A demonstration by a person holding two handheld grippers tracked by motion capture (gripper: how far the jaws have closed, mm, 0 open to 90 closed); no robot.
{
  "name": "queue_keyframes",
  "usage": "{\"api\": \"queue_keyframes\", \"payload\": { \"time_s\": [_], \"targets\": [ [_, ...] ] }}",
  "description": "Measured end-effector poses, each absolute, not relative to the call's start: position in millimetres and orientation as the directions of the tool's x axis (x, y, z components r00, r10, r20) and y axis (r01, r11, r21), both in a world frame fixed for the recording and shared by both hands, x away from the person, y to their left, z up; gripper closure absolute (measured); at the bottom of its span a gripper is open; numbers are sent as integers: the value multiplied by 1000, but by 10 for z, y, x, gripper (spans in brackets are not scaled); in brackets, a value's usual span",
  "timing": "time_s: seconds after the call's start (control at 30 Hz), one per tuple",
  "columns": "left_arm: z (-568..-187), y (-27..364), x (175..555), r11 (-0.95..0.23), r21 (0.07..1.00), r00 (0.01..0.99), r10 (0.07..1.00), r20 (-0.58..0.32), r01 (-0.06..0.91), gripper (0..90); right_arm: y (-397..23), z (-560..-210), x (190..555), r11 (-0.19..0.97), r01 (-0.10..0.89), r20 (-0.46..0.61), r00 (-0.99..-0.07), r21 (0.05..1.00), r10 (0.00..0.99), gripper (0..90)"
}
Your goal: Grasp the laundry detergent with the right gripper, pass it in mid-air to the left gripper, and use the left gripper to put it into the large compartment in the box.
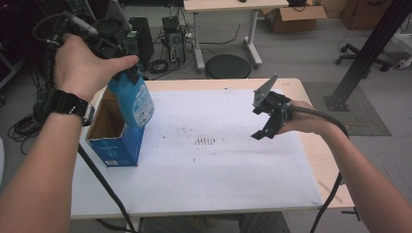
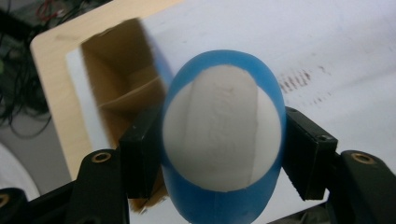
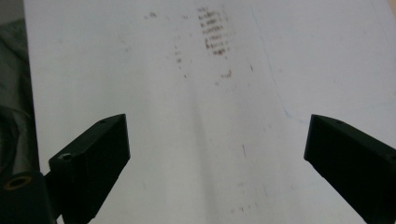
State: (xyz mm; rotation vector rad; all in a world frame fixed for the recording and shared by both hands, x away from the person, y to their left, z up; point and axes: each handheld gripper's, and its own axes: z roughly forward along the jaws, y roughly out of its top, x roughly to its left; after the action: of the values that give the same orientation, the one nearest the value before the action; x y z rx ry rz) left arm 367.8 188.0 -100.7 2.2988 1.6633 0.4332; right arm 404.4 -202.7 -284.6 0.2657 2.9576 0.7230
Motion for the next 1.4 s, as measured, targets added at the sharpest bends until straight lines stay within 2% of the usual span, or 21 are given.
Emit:
{"api": "queue_keyframes", "payload": {
  "time_s": [0.3, 0.57, 1.0, 1.4],
  "targets": [
    [-957, 2313, 3727, -109, 422, 93, 994, 60, 900, 381, -2442, -2996, 4067, 892, 220, -65, -962, 395, 266, 68],
    [-1022, 2569, 3769, -21, 434, -4, 998, 56, 901, 381, -2665, -3053, 4073, 881, 257, -54, -952, 398, 302, 67],
    [-1243, 2604, 3858, -16, 407, -13, 998, 69, 913, 381, -2696, -3123, 4071, 884, 257, -40, -954, 390, 296, 67],
    [-1727, 2636, 3966, -10, 342, -18, 997, 77, 940, 381, -2715, -3164, 4029, 892, 255, -33, -957, 372, 287, 66]
  ]
}}
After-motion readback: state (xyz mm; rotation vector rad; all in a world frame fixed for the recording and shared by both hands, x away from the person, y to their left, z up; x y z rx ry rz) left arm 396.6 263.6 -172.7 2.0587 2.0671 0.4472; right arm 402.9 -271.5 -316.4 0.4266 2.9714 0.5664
